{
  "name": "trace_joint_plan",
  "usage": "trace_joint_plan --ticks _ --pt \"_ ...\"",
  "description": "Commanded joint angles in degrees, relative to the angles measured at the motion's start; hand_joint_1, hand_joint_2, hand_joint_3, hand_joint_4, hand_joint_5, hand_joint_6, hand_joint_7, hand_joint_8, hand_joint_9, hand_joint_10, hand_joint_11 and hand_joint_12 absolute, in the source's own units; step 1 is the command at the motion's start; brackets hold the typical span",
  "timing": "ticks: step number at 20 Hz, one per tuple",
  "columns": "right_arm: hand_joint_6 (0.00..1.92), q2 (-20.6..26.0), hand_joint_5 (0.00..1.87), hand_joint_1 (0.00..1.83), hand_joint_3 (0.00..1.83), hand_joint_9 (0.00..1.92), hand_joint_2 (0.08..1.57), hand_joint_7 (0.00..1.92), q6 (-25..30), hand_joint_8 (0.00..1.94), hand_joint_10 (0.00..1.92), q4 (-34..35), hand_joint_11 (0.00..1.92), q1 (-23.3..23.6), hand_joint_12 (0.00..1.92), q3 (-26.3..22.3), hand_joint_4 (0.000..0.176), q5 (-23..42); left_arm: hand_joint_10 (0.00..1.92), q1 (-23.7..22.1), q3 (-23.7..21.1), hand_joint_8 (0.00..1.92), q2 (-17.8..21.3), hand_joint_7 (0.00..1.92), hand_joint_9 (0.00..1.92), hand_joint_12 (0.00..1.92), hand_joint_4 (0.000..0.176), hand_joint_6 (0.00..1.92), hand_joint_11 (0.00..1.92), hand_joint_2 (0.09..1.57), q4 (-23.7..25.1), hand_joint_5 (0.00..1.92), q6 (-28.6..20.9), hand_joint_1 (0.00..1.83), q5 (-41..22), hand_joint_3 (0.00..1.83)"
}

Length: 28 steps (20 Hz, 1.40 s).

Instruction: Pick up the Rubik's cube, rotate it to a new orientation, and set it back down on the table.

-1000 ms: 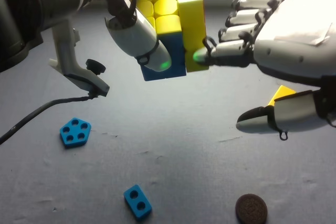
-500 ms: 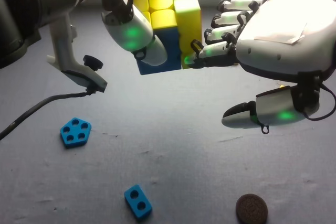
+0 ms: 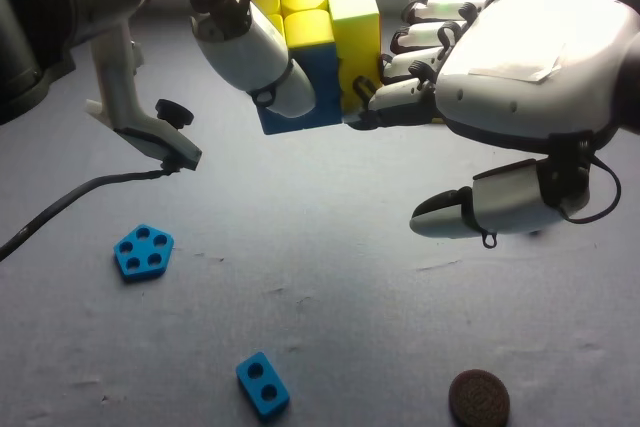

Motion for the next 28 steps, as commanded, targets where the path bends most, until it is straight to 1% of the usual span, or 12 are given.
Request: trace_joint_plan --ticks 1,3,5,8,9,10,13,15,18,20,23,28 --pt "0.03 0.21 0.43 0.45 0.0 0.15 1.12 0.3 -0.38 1.16 1.45 -1.33 0.0 0.44 1.4 0.64 0.0 -7.59 1.68 -1.01 -0.24 1.67 0.16 0.61 0.66 1.84 0.0 1.22 0.45 1.27 1.9 0.67 -0.81 1.33 3.9 0.0" --pt "0.03 0.08 0.45 0.43 0.0 0.18 1.13 0.32 -0.39 1.06 1.4 -1.33 0.0 0.43 1.53 0.84 0.0 -7.59 1.64 -1.06 -0.18 1.61 0.16 0.65 0.68 1.83 0.0 1.27 0.44 1.27 1.9 0.65 -0.81 1.33 3.91 0.0" --pt "0.02 0.01 0.45 0.47 0.0 0.19 1.12 0.39 -0.39 0.77 1.25 -1.33 0.0 0.43 1.53 1.0 0.0 -7.67 1.67 -1.1 -0.15 1.65 0.16 0.63 0.65 1.84 0.0 1.31 0.45 1.28 1.9 0.63 -0.81 1.32 3.91 0.0" --pt "0.0 -0.32 0.41 0.45 0.0 0.2 1.13 0.45 -0.39 0.2 0.92 -1.33 0.0 0.39 1.43 1.31 0.0 -7.81 1.67 -1.12 -0.15 1.64 0.16 0.64 0.65 1.82 0.0 1.22 0.43 1.27 1.9 0.69 -0.81 1.33 3.92 0.0" --pt "0.0 -0.51 0.35 0.42 0.0 0.24 1.13 0.43 -0.39 0.04 0.64 -1.33 0.0 0.38 1.25 1.47 0.0 -7.98 1.59 -1.13 -0.15 1.55 0.16 0.7 0.72 1.78 0.0 1.22 0.49 1.25 1.9 0.68 -0.81 1.34 3.92 0.0" --pt "0.0 -0.63 0.35 0.42 0.0 0.24 1.13 0.43 -0.39 0.04 0.64 -1.33 0.0 0.39 1.25 1.59 0.0 -8.18 1.59 -1.13 -0.15 1.55 0.16 0.7 0.72 1.78 0.0 1.22 0.49 1.25 1.9 0.68 -0.81 1.34 3.92 0.0" --pt "0.0 -0.95 0.27 0.4 0.0 0.27 1.14 0.38 -0.51 0.0 0.4 -1.34 0.0 0.43 0.88 1.85 0.0 -8.62 1.71 -1.13 -0.13 1.61 0.16 0.65 0.64 1.91 0.0 1.14 0.41 1.26 1.9 0.74 -0.82 1.33 3.93 0.0" --pt "0.01 -1.07 0.28 0.4 0.0 0.28 1.14 0.37 -0.55 0.0 0.33 -1.34 0.0 0.47 0.78 1.99 0.0 -8.67 1.76 -1.16 -0.11 1.63 0.16 0.62 0.61 1.92 0.0 1.15 0.4 1.27 1.9 0.73 -0.82 1.33 3.93 0.0" --pt "0.02 -1.34 0.33 0.43 0.0 0.26 1.13 0.39 -0.57 0.0 0.45 -1.35 0.0 0.45 0.83 2.32 0.0 -8.93 1.7 -1.2 -0.1 1.51 0.16 0.71 0.66 1.92 0.0 1.1 0.38 1.24 1.9 0.75 -0.82 1.34 3.94 0.0" --pt "0.01 -1.66 0.35 0.44 0.0 0.22 1.13 0.43 -0.56 0.0 0.61 -1.35 0.0 0.34 0.98 2.75 0.0 -8.96 1.7 -1.22 -0.08 1.58 0.16 0.65 0.64 1.92 0.0 1.17 0.38 1.26 1.9 0.73 -0.82 1.33 3.94 0.0" --pt "0.01 -1.9 0.37 0.44 0.0 0.16 1.13 0.4 -0.55 0.0 0.74 -1.35 0.0 -0.17 1.02 3.03 0.0 -9.13 1.64 -1.22 -0.07 1.53 0.16 0.68 0.68 1.87 0.0 1.17 0.43 1.25 1.9 0.75 -0.82 1.33 3.94 0.0" --pt "0.0 -1.37 0.35 0.44 0.0 0.17 1.13 0.45 -0.59 0.01 0.74 -1.35 0.0 0.66 1.06 1.71 0.0 -8.02 1.78 -1.26 -0.04 1.69 0.17 0.58 0.6 1.92 0.0 1.14 0.41 1.28 1.89 0.72 -0.84 1.32 3.96 0.0"
